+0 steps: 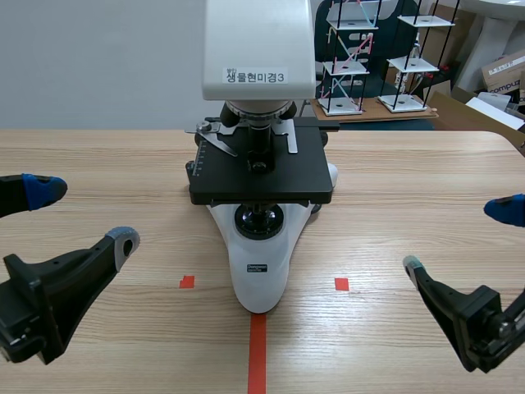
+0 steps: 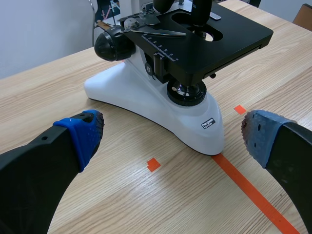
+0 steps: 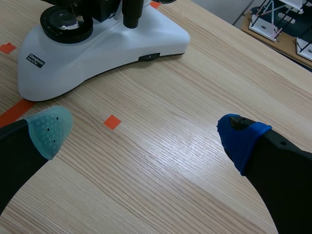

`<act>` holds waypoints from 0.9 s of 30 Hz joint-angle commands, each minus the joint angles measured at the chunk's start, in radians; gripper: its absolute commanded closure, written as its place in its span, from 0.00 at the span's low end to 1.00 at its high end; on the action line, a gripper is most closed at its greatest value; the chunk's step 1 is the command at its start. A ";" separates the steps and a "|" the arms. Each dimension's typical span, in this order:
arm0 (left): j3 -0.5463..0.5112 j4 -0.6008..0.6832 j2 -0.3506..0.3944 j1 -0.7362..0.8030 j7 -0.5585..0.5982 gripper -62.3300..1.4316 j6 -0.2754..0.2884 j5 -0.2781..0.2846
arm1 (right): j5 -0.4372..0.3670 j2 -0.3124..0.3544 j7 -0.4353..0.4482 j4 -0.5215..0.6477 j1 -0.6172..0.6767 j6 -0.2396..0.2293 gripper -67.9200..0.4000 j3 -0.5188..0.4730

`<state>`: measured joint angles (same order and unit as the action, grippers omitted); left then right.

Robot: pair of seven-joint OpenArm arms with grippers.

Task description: Point at the objective lens

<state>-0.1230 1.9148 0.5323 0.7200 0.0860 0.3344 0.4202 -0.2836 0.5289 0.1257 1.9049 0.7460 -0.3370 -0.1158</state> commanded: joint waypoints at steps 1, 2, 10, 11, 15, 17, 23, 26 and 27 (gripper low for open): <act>-0.002 0.011 0.000 -0.001 0.018 0.04 0.001 0.006 | -0.008 0.008 0.016 0.016 -0.004 0.001 0.02 -0.005; -0.002 0.011 0.000 -0.001 0.018 0.04 0.001 0.006 | -0.008 0.008 0.015 0.016 -0.004 0.001 0.02 -0.005; -0.002 0.011 0.000 -0.001 0.018 0.04 0.001 0.006 | -0.008 0.008 0.015 0.016 -0.003 0.001 0.02 -0.005; -0.002 0.011 0.000 -0.001 0.018 0.04 0.001 0.006 | -0.008 0.008 0.015 0.016 -0.003 0.001 0.02 -0.005; -0.002 0.011 0.000 -0.001 0.023 0.04 0.001 0.006 | -0.008 0.008 0.015 0.016 -0.003 0.001 0.02 -0.005; -0.002 0.011 0.000 -0.003 0.023 0.08 0.001 0.007 | -0.008 0.008 0.015 0.016 -0.003 0.001 0.02 -0.005; -0.001 0.011 0.000 -0.014 0.036 0.77 0.002 0.016 | -0.008 0.009 0.014 0.016 -0.003 0.001 0.02 -0.005; 0.000 0.011 0.000 -0.034 0.042 0.95 0.007 0.018 | -0.008 0.008 0.014 0.016 -0.003 0.001 0.02 -0.005; 0.000 0.011 0.000 -0.042 0.045 0.95 0.013 0.019 | -0.008 0.008 0.011 0.016 -0.003 0.001 0.02 -0.005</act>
<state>-0.1230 1.9148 0.5323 0.6914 0.1101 0.3408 0.4286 -0.2840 0.5289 0.1261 1.9049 0.7460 -0.3370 -0.1158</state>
